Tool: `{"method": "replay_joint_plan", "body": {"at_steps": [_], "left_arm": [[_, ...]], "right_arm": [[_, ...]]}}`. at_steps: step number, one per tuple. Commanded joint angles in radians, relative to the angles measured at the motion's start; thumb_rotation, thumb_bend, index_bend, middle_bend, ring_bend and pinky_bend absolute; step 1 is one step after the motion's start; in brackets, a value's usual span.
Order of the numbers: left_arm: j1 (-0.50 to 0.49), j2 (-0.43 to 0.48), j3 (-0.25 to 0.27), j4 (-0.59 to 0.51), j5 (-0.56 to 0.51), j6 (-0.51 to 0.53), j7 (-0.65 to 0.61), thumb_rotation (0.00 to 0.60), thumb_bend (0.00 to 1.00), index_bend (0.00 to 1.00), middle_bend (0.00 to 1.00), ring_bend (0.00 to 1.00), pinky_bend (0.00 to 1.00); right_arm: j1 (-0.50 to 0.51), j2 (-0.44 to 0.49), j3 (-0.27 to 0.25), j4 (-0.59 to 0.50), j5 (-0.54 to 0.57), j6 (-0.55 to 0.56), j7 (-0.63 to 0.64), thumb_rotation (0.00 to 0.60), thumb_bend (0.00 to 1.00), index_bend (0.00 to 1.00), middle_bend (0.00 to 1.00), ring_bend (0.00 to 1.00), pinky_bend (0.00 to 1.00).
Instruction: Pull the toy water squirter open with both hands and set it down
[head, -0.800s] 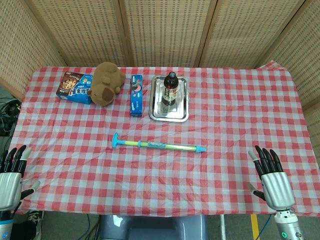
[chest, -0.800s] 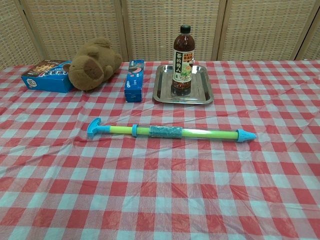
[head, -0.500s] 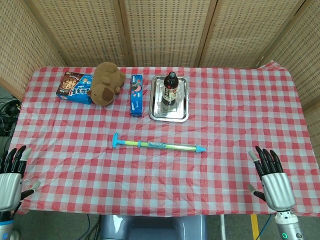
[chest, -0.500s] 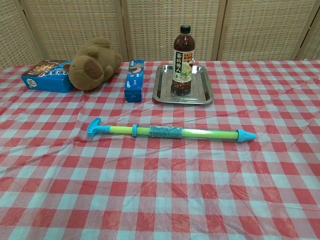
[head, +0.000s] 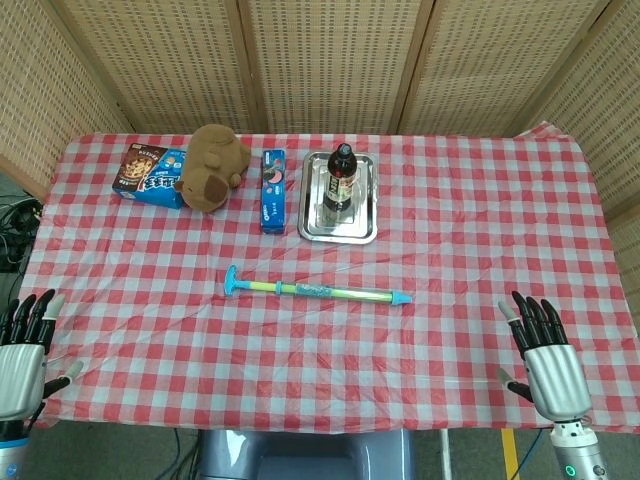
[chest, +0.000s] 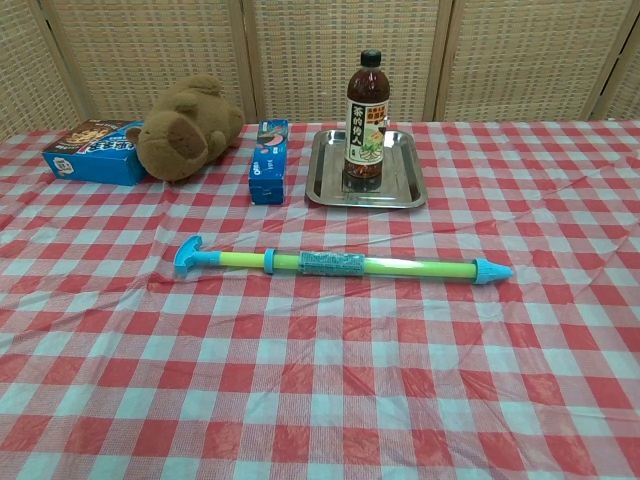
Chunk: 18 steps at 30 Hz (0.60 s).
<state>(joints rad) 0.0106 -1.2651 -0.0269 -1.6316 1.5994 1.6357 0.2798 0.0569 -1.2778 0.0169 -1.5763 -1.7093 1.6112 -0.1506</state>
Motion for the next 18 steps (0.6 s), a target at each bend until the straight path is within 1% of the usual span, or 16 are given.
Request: {"method": "replay_joint_plan", "body": {"at_steps": [1, 4, 6, 8, 9, 11, 12, 14, 17, 18], "left_arm": [[-0.002, -0.004, -0.004, -0.001, 0.004, 0.005, -0.004, 0.6, 0.0, 0.0, 0.0, 0.0, 0.0], [-0.012, -0.024, -0.026, -0.004, 0.011, 0.021, -0.01, 0.6, 0.0, 0.0, 0.0, 0.01, 0.01], [-0.029, -0.041, -0.043, -0.005, 0.014, 0.019, -0.014, 0.6, 0.01, 0.02, 0.07, 0.08, 0.09], [-0.044, -0.052, -0.053, -0.006, 0.012, 0.004, 0.002, 0.6, 0.02, 0.07, 0.24, 0.24, 0.24], [-0.059, -0.058, -0.06, -0.012, 0.01, -0.015, 0.022, 0.6, 0.02, 0.09, 0.3, 0.29, 0.28], [-0.085, -0.067, -0.074, -0.029, -0.002, -0.049, 0.058, 0.6, 0.03, 0.13, 0.45, 0.42, 0.37], [-0.101, -0.071, -0.082, -0.039, -0.011, -0.071, 0.078, 0.6, 0.03, 0.14, 0.49, 0.46, 0.4], [-0.131, -0.079, -0.1, -0.059, -0.033, -0.114, 0.108, 0.6, 0.04, 0.18, 0.62, 0.57, 0.49], [-0.182, -0.088, -0.13, -0.094, -0.085, -0.191, 0.155, 0.6, 0.05, 0.26, 0.75, 0.68, 0.58], [-0.199, -0.091, -0.142, -0.106, -0.107, -0.216, 0.174, 0.6, 0.05, 0.29, 0.77, 0.7, 0.6]], "right_arm": [[0.0, 0.001, 0.0, -0.001, 0.002, -0.002, 0.004, 0.6, 0.13, 0.0, 0.0, 0.0, 0.0], [0.0, 0.005, 0.001, -0.002, 0.003, -0.001, 0.014, 0.6, 0.13, 0.0, 0.0, 0.0, 0.0], [0.001, 0.005, 0.0, -0.002, 0.005, -0.003, 0.018, 0.6, 0.13, 0.0, 0.0, 0.0, 0.0], [0.002, 0.005, -0.001, -0.002, 0.005, -0.006, 0.019, 0.6, 0.13, 0.0, 0.0, 0.0, 0.0], [0.003, 0.004, 0.0, -0.001, 0.006, -0.008, 0.018, 0.6, 0.13, 0.0, 0.0, 0.0, 0.0], [0.005, 0.002, 0.002, 0.001, 0.01, -0.013, 0.018, 0.6, 0.13, 0.0, 0.0, 0.0, 0.0], [0.007, 0.001, 0.004, 0.001, 0.014, -0.016, 0.019, 0.6, 0.13, 0.0, 0.0, 0.0, 0.0], [0.011, -0.001, 0.008, 0.001, 0.022, -0.025, 0.019, 0.6, 0.13, 0.0, 0.0, 0.0, 0.0], [0.018, -0.002, 0.014, 0.001, 0.036, -0.039, 0.018, 0.6, 0.13, 0.0, 0.0, 0.0, 0.0], [0.02, -0.002, 0.017, 0.0, 0.041, -0.044, 0.017, 0.6, 0.13, 0.0, 0.0, 0.0, 0.0]]}}
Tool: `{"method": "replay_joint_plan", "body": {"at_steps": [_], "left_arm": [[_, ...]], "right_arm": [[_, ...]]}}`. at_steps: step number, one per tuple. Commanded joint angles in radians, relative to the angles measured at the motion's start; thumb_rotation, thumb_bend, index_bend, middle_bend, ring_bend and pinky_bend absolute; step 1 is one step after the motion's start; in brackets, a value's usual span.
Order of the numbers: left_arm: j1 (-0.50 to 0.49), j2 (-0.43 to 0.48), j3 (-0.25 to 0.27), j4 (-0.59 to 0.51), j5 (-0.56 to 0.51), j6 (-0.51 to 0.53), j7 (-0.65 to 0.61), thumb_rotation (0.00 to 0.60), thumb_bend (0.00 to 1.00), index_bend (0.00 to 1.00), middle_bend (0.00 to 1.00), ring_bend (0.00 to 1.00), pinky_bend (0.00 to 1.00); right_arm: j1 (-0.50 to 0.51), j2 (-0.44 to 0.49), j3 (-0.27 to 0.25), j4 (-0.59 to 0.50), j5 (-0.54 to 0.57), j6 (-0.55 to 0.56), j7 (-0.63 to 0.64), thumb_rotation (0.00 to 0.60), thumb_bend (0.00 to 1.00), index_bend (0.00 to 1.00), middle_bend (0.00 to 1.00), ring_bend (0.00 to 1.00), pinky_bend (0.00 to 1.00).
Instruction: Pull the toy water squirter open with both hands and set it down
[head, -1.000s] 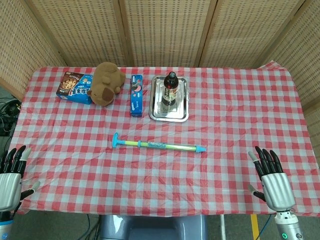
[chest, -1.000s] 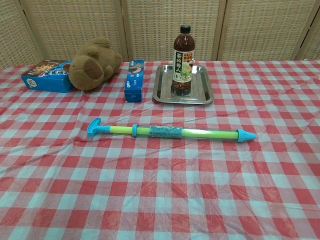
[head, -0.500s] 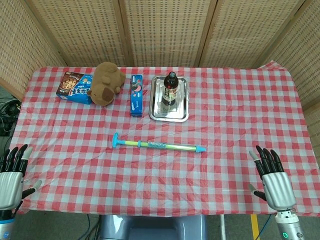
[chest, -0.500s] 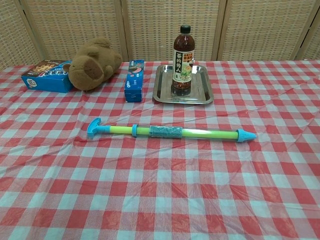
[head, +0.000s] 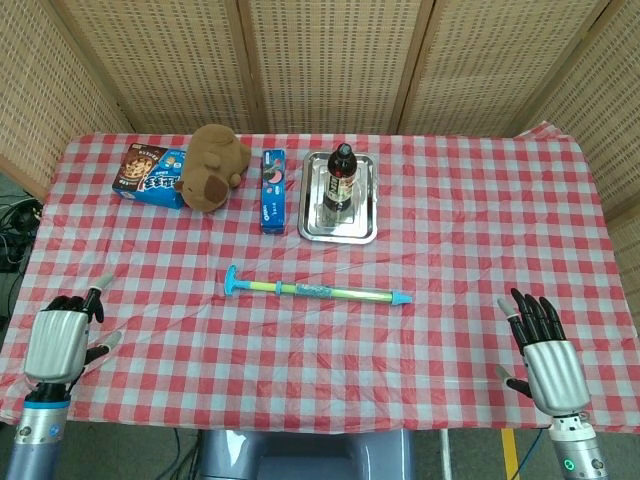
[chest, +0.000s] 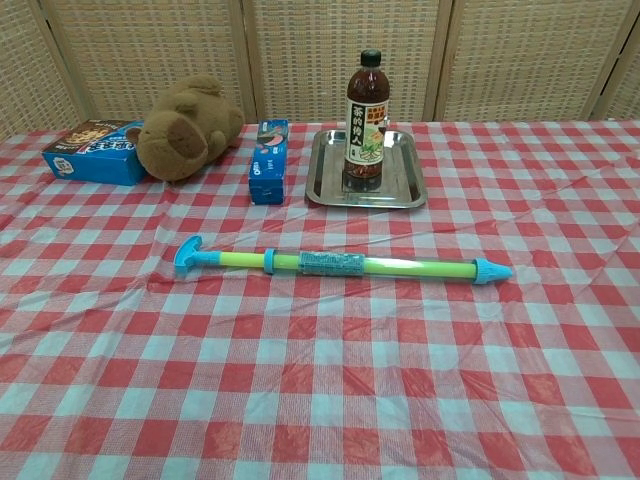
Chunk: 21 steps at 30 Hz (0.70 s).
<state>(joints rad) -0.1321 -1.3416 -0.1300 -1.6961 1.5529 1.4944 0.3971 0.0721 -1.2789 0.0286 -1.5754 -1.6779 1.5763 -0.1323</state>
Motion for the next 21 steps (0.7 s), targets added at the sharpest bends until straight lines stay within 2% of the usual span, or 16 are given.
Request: {"method": "replay_joint_plan", "body": {"at_steps": [1, 3, 6, 8, 13, 21], "left_arm": [[-0.074, -0.019, -0.052, -0.052, -0.083, -0.097, 0.076, 0.6, 0.05, 0.32, 0.8, 0.73, 0.62], [-0.108, -0.03, -0.078, -0.068, -0.128, -0.137, 0.12, 0.6, 0.06, 0.37, 0.84, 0.76, 0.64], [-0.165, -0.057, -0.119, -0.081, -0.198, -0.192, 0.183, 0.6, 0.17, 0.42, 0.87, 0.79, 0.67], [-0.201, -0.073, -0.14, -0.087, -0.248, -0.225, 0.223, 0.6, 0.21, 0.43, 0.88, 0.79, 0.67], [-0.308, -0.126, -0.196, -0.073, -0.409, -0.315, 0.343, 0.6, 0.21, 0.41, 0.88, 0.79, 0.67], [-0.436, -0.192, -0.238, -0.02, -0.596, -0.384, 0.461, 0.6, 0.21, 0.4, 0.88, 0.8, 0.67]], "right_arm": [[0.006, -0.001, 0.007, -0.001, 0.015, -0.012, -0.002, 0.6, 0.13, 0.0, 0.0, 0.0, 0.0], [0.008, -0.002, 0.011, 0.002, 0.025, -0.018, -0.002, 0.6, 0.13, 0.0, 0.0, 0.0, 0.0], [0.01, -0.001, 0.015, 0.007, 0.038, -0.025, 0.005, 0.6, 0.13, 0.0, 0.0, 0.0, 0.0], [0.011, 0.0, 0.018, 0.011, 0.046, -0.029, 0.012, 0.6, 0.13, 0.0, 0.0, 0.0, 0.0], [0.015, 0.004, 0.027, 0.017, 0.077, -0.045, 0.033, 0.6, 0.13, 0.0, 0.0, 0.0, 0.0], [0.02, 0.009, 0.037, 0.021, 0.1, -0.057, 0.051, 0.6, 0.13, 0.0, 0.0, 0.0, 0.0]]}}
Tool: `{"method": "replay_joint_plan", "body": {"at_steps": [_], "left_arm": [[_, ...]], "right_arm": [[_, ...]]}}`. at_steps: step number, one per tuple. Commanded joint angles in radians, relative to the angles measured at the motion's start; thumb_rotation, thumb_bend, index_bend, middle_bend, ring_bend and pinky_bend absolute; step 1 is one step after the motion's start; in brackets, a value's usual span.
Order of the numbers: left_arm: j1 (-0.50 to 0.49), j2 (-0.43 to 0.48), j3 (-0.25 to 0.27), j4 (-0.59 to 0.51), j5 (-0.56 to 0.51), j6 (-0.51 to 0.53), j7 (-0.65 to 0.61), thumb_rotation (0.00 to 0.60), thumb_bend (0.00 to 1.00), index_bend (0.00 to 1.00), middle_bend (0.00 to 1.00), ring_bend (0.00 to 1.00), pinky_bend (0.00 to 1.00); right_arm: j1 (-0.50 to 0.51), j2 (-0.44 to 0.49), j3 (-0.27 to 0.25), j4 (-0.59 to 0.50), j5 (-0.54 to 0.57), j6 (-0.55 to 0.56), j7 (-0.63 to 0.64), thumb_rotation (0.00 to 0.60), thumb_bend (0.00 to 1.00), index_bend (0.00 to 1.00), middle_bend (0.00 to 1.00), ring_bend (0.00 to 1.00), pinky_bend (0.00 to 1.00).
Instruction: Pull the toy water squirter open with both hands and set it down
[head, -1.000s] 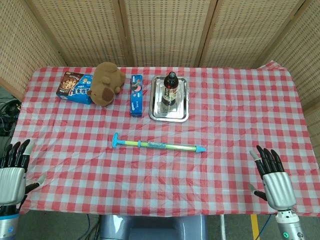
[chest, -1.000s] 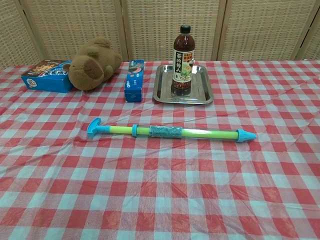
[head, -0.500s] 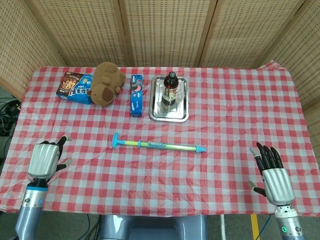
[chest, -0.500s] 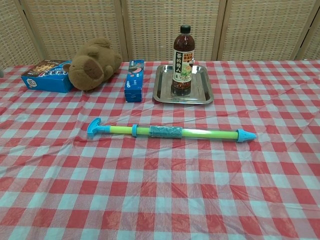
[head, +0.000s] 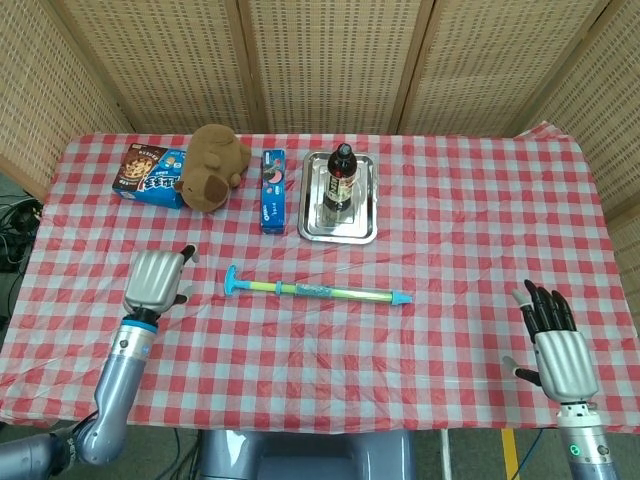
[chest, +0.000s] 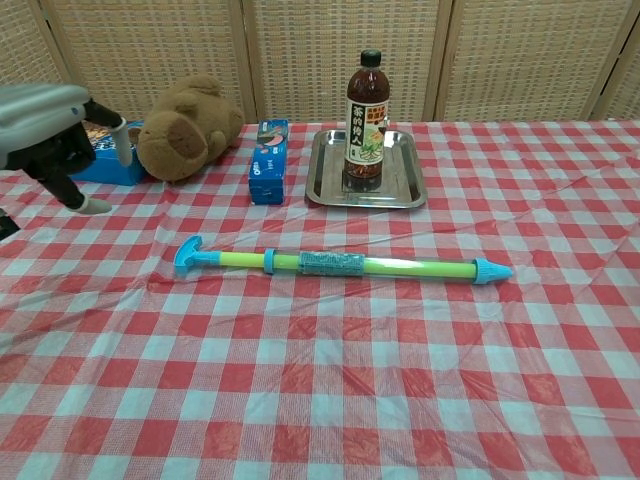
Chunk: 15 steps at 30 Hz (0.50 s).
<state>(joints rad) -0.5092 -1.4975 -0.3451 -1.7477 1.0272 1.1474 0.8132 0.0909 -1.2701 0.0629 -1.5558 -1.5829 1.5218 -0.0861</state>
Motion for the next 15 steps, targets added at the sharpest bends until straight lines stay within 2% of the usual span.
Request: {"method": "replay_joint_plan", "body": {"at_steps": [1, 10, 15], "left_arm": [[-0.076, -0.046, -0.027, 0.042, -0.093, -0.046, 0.058, 0.6, 0.21, 0.4, 0.88, 0.8, 0.67], [-0.233, -0.154, -0.04, 0.173, -0.311, -0.106, 0.168, 0.6, 0.23, 0.4, 0.88, 0.8, 0.68], [-0.321, -0.238, -0.024, 0.28, -0.418, -0.131, 0.196, 0.6, 0.23, 0.4, 0.88, 0.8, 0.68]], "right_arm": [[0.002, 0.0, 0.004, 0.003, 0.008, -0.004, 0.007, 0.6, 0.13, 0.0, 0.0, 0.0, 0.0], [0.011, 0.0, 0.014, 0.02, 0.044, -0.031, 0.034, 0.6, 0.13, 0.0, 0.0, 0.0, 0.0], [0.016, -0.003, 0.009, 0.029, 0.04, -0.039, 0.042, 0.6, 0.13, 0.0, 0.0, 0.0, 0.0]]}}
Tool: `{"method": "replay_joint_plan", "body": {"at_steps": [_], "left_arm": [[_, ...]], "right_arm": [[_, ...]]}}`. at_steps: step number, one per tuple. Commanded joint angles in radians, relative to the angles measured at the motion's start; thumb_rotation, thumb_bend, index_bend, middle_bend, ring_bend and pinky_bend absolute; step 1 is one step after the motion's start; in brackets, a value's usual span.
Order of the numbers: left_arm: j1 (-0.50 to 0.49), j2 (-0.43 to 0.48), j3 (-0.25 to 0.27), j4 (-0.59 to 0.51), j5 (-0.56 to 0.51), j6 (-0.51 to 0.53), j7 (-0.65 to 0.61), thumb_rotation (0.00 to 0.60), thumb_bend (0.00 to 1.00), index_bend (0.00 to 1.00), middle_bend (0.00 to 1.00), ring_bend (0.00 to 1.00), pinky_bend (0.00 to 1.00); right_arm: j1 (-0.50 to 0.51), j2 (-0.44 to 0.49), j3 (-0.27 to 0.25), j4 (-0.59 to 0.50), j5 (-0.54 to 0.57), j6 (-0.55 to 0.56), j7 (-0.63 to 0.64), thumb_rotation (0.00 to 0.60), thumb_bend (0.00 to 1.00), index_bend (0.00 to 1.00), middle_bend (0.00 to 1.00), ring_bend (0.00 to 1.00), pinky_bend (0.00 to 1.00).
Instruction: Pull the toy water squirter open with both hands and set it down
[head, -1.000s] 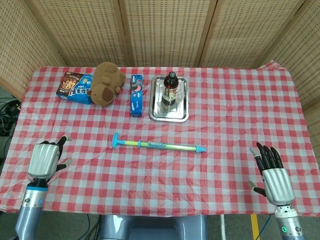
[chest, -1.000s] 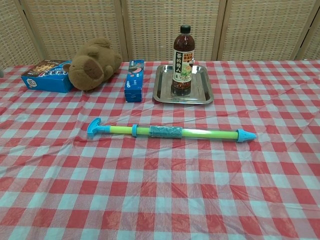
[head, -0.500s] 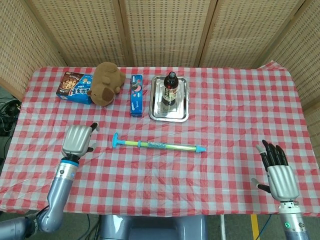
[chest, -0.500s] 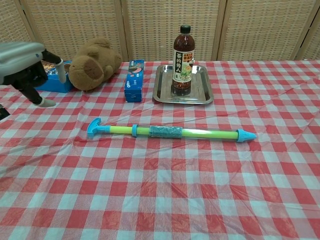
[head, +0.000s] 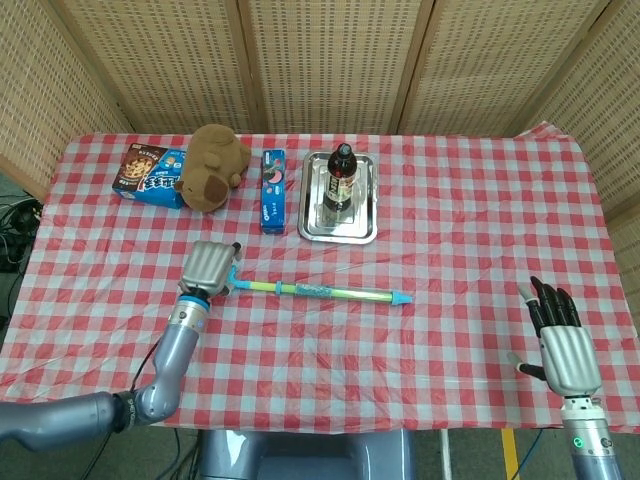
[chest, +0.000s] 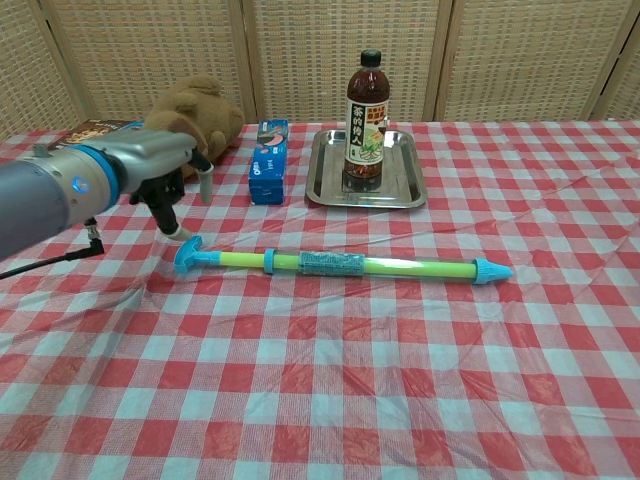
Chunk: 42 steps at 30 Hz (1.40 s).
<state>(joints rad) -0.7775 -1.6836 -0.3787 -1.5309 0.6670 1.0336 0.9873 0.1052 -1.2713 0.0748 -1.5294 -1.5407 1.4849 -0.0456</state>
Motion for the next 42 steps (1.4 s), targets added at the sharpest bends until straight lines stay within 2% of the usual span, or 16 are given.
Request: {"method": "replay_joint_plan", "body": {"at_steps": [1, 5, 15, 42], "left_arm": [[-0.06, -0.058, 0.013, 0.073, -0.065, -0.017, 0.023, 0.6, 0.24, 0.4, 0.88, 0.8, 0.68], [-0.091, -0.083, 0.026, 0.115, -0.096, -0.024, 0.019, 0.6, 0.29, 0.41, 0.88, 0.8, 0.68], [-0.147, -0.128, 0.063, 0.168, -0.126, -0.022, -0.004, 0.6, 0.29, 0.43, 0.88, 0.8, 0.68], [-0.186, -0.163, 0.126, 0.236, -0.156, -0.013, -0.044, 0.6, 0.31, 0.46, 0.88, 0.8, 0.68]], "right_arm": [[0.002, -0.003, -0.003, 0.004, -0.002, -0.003, 0.002, 0.6, 0.13, 0.0, 0.0, 0.0, 0.0], [0.004, -0.003, -0.004, 0.006, -0.002, -0.005, 0.006, 0.6, 0.13, 0.0, 0.0, 0.0, 0.0], [0.002, 0.006, 0.001, 0.005, 0.009, 0.0, 0.031, 0.6, 0.13, 0.0, 0.0, 0.0, 0.0], [-0.001, 0.019, -0.004, -0.006, 0.001, 0.014, 0.059, 0.6, 0.13, 0.0, 0.0, 0.0, 0.0]]}}
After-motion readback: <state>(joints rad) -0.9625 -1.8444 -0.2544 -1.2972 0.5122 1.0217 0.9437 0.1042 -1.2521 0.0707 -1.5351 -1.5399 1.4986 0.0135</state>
